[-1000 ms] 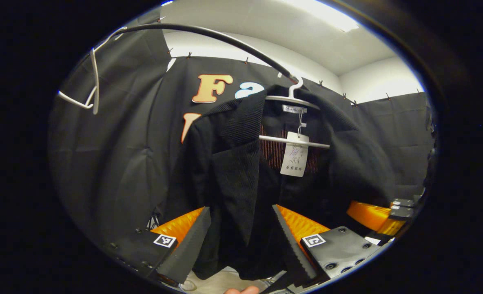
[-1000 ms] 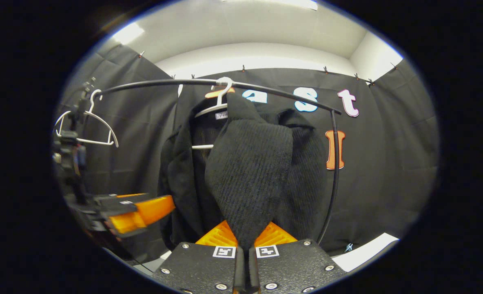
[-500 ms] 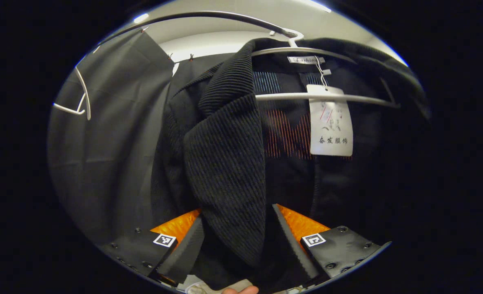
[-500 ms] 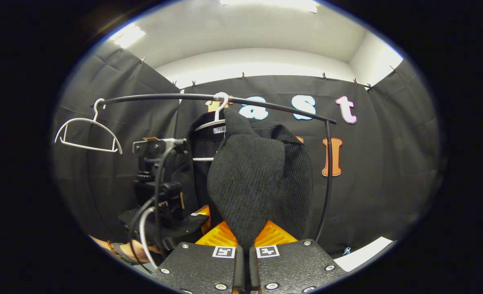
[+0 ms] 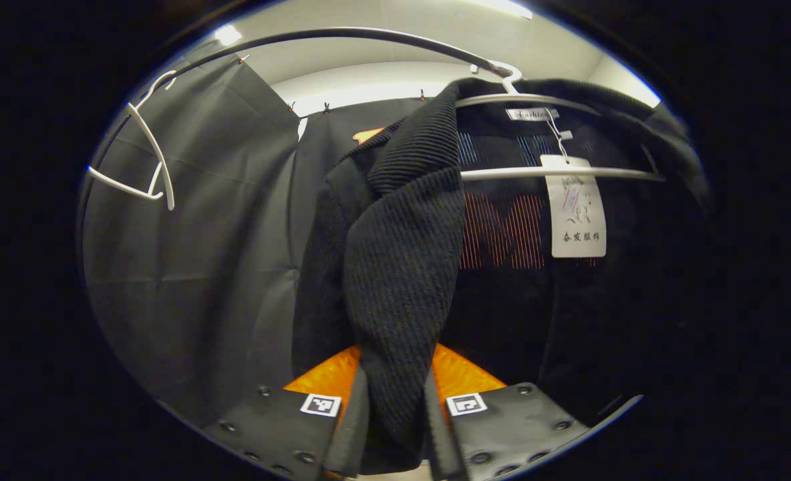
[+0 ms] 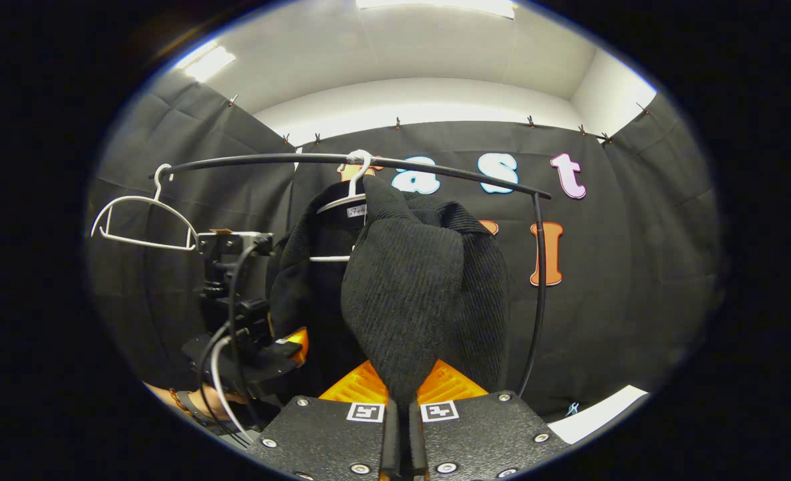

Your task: Grasp the clothes on the hanger with both hands and then place them into the laundry hamper below.

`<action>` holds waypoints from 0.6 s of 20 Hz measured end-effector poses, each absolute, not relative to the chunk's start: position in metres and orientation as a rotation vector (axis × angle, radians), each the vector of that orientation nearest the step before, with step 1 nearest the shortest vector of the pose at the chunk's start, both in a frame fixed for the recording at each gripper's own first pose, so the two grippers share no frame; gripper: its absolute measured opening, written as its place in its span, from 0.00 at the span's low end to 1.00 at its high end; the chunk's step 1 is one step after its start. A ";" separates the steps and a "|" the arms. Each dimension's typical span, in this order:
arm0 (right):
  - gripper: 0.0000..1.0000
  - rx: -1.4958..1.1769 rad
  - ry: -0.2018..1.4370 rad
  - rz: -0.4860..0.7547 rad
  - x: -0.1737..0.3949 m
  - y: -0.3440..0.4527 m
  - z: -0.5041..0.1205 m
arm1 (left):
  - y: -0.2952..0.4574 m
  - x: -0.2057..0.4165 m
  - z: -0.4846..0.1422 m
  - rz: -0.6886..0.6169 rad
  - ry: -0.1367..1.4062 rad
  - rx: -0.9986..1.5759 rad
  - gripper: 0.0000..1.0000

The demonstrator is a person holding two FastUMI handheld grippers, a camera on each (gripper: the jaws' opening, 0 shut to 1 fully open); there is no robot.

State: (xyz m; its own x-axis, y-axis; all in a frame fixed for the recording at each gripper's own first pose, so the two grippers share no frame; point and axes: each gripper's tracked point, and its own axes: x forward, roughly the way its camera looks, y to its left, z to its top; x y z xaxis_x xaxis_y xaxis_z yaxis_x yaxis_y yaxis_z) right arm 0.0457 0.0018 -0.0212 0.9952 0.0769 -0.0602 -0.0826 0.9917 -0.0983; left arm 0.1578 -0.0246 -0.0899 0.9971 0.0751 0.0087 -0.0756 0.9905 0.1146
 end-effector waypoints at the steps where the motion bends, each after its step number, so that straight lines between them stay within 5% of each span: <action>1: 0.06 -0.098 0.056 0.079 0.046 0.002 -0.022 | -0.017 0.154 -0.087 0.081 -0.008 0.106 0.29; 3: 0.06 -0.096 0.048 0.080 0.046 0.003 -0.023 | -0.015 0.147 -0.080 0.039 -0.005 0.067 0.14; 5: 0.06 -0.104 0.016 0.062 0.045 0.000 -0.020 | -0.012 0.137 -0.070 0.019 -0.005 0.043 0.08; 12: 0.03 -0.144 -0.031 0.039 0.037 0.000 -0.014 | -0.002 0.084 -0.017 0.030 -0.063 0.102 0.10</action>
